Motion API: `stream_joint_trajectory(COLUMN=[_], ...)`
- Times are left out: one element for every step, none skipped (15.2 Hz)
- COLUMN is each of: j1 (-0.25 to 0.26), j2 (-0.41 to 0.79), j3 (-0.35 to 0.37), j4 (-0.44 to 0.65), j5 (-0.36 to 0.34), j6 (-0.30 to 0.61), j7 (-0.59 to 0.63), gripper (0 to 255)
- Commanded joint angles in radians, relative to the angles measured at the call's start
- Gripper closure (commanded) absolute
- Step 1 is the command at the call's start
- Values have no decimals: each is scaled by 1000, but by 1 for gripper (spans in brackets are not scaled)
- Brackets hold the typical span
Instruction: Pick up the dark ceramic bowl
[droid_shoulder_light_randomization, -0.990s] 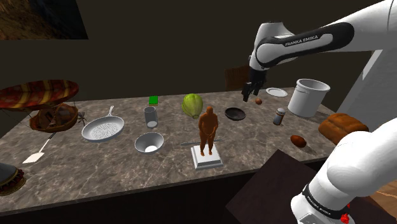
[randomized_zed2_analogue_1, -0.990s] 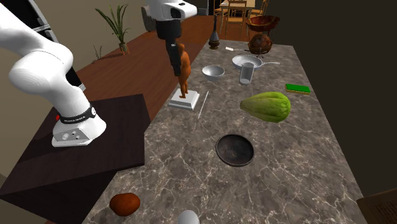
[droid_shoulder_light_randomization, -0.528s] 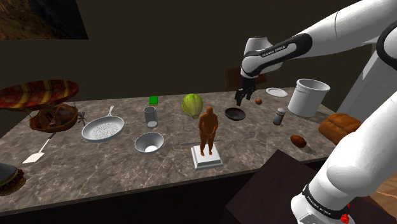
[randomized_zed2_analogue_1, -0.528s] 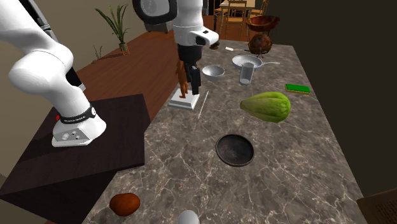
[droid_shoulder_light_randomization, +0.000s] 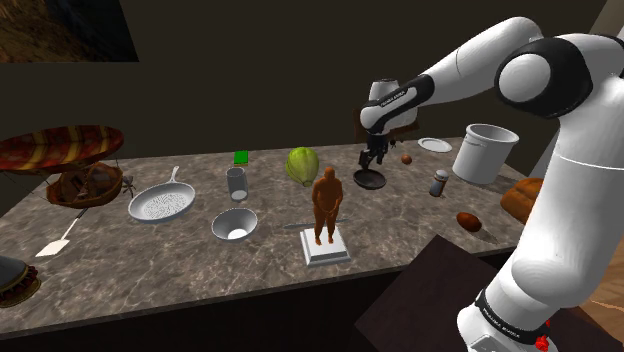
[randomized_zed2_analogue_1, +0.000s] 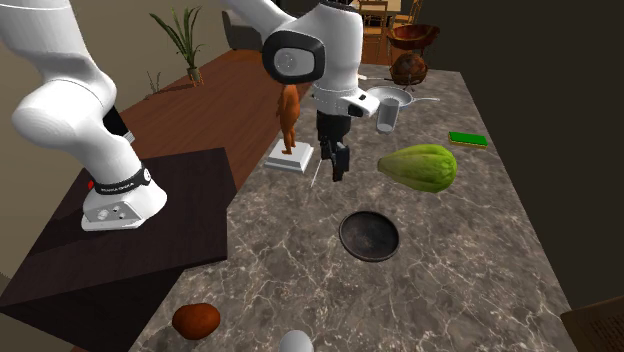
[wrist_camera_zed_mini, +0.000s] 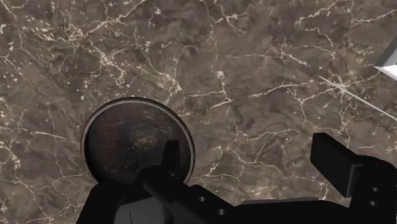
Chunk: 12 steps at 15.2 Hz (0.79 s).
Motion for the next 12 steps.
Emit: stream_joint_trajectory(j1=[-14,-22,-29,-37,-45,-54,-63,-71,-72,-73,-74,-75], j2=[87,127,168,209,250,292,333,375,377,385,394,403], j3=[1,3,5,8,11,14,17,20,21,22,23,25], j4=[71,104,138,174,211,250,290,332,334,333,332,332], j5=[21,30,39,47,54,61,67,72,72,74,76,78], j6=[5,8,10,10,10,7,4,-1,-1,9,18,27], j7=[-23,-32,-40,-47,-54,-61,-66,-71,-71,-72,-72,-72], gripper=[0,0,0,0,0,0,0,0,0,0,0,0])
